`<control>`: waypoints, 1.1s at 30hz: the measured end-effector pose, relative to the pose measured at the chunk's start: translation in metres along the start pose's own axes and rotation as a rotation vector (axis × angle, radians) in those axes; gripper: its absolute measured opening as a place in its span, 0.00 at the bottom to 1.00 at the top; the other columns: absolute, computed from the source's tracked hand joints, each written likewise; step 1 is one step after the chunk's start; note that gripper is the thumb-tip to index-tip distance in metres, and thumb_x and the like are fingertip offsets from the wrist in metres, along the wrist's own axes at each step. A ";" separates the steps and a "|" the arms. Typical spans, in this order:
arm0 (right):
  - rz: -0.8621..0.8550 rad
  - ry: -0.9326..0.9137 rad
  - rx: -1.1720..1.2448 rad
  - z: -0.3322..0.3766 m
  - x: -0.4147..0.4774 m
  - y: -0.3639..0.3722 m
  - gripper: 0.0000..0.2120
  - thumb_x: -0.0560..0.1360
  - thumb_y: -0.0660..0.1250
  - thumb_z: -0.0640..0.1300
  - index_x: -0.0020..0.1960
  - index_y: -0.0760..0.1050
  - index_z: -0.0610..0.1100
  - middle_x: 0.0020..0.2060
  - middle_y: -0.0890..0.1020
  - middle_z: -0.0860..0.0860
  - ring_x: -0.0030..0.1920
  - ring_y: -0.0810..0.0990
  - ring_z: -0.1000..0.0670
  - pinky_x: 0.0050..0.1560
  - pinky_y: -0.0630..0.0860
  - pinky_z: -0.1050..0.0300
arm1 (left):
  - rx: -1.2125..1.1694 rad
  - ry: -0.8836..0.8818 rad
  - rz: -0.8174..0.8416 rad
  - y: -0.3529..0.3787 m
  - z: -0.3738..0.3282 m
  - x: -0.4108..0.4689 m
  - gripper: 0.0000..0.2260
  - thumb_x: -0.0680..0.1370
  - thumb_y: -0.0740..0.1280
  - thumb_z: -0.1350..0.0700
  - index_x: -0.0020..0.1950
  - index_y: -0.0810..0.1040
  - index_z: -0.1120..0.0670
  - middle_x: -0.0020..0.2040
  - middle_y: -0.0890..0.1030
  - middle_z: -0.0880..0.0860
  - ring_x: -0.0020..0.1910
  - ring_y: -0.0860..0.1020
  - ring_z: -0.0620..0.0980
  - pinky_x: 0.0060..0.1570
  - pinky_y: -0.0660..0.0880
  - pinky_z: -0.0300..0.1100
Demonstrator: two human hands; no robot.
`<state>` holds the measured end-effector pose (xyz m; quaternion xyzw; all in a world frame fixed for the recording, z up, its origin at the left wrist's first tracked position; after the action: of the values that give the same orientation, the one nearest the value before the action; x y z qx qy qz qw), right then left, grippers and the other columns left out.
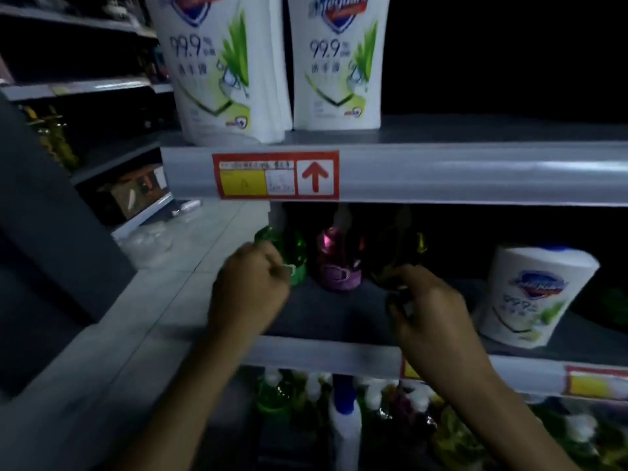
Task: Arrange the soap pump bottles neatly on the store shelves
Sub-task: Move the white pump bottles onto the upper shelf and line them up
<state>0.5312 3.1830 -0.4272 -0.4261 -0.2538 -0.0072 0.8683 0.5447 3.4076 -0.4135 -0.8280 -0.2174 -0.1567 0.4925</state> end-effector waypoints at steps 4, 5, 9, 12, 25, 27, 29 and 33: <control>0.065 -0.049 0.042 0.026 0.023 0.042 0.21 0.71 0.65 0.34 0.62 0.74 0.46 0.53 0.75 0.47 0.49 0.78 0.42 0.47 0.73 0.50 | -0.274 -0.253 0.140 0.015 0.065 0.031 0.23 0.72 0.74 0.54 0.66 0.72 0.53 0.59 0.76 0.53 0.55 0.75 0.51 0.50 0.70 0.41; 0.078 -0.067 0.068 0.034 0.027 0.052 0.23 0.72 0.64 0.34 0.66 0.72 0.46 0.57 0.75 0.46 0.53 0.77 0.42 0.50 0.75 0.48 | -0.394 -0.259 0.194 0.024 0.066 0.035 0.27 0.72 0.74 0.55 0.70 0.69 0.52 0.62 0.74 0.51 0.59 0.73 0.50 0.54 0.71 0.42; 0.194 -0.082 0.175 0.055 0.047 0.092 0.28 0.75 0.63 0.32 0.74 0.64 0.43 0.67 0.73 0.44 0.66 0.72 0.44 0.59 0.69 0.63 | -0.655 -0.288 0.364 0.054 0.067 0.038 0.16 0.74 0.71 0.57 0.61 0.76 0.52 0.53 0.82 0.50 0.57 0.79 0.49 0.59 0.75 0.44; 0.228 -0.018 0.285 0.049 0.056 0.109 0.26 0.74 0.60 0.29 0.70 0.67 0.43 0.61 0.79 0.43 0.62 0.76 0.44 0.52 0.70 0.66 | -0.765 -0.312 0.331 0.052 0.067 0.039 0.08 0.74 0.68 0.58 0.52 0.78 0.48 0.48 0.83 0.52 0.49 0.81 0.47 0.55 0.77 0.45; 0.119 0.023 0.262 0.043 0.046 0.114 0.27 0.71 0.61 0.28 0.69 0.69 0.42 0.59 0.80 0.45 0.60 0.77 0.45 0.49 0.67 0.71 | -0.861 -0.243 0.355 0.045 0.067 0.021 0.19 0.78 0.65 0.64 0.65 0.68 0.49 0.55 0.78 0.50 0.54 0.78 0.42 0.45 0.74 0.29; 0.125 0.035 0.286 0.040 0.044 0.117 0.29 0.72 0.61 0.29 0.71 0.67 0.44 0.61 0.80 0.47 0.62 0.77 0.48 0.54 0.70 0.69 | -0.875 -0.251 0.357 0.046 0.063 0.022 0.17 0.79 0.62 0.64 0.63 0.69 0.47 0.49 0.78 0.47 0.48 0.77 0.39 0.42 0.74 0.30; 0.104 0.091 0.345 0.033 0.043 0.117 0.26 0.74 0.61 0.30 0.71 0.68 0.44 0.61 0.80 0.49 0.63 0.77 0.51 0.57 0.73 0.67 | -0.878 -0.266 0.333 0.044 0.064 0.023 0.15 0.80 0.61 0.62 0.65 0.69 0.49 0.48 0.77 0.47 0.49 0.76 0.42 0.45 0.74 0.36; 0.033 0.105 0.334 0.029 0.046 0.108 0.22 0.75 0.63 0.32 0.67 0.71 0.42 0.53 0.81 0.48 0.54 0.78 0.49 0.43 0.70 0.72 | -0.867 -0.264 0.323 0.042 0.065 0.022 0.16 0.80 0.59 0.62 0.68 0.69 0.54 0.47 0.76 0.48 0.45 0.76 0.38 0.41 0.74 0.33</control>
<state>0.5832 3.2828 -0.4715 -0.2792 -0.1986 0.0272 0.9391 0.5880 3.4522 -0.4651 -0.9931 -0.0614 -0.0479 0.0880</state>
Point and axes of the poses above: each hand's wrist, its own x-axis towards the middle knuckle, its own y-axis out of the palm, z = x × y, the point moved 9 cm from there along x, towards the middle knuckle
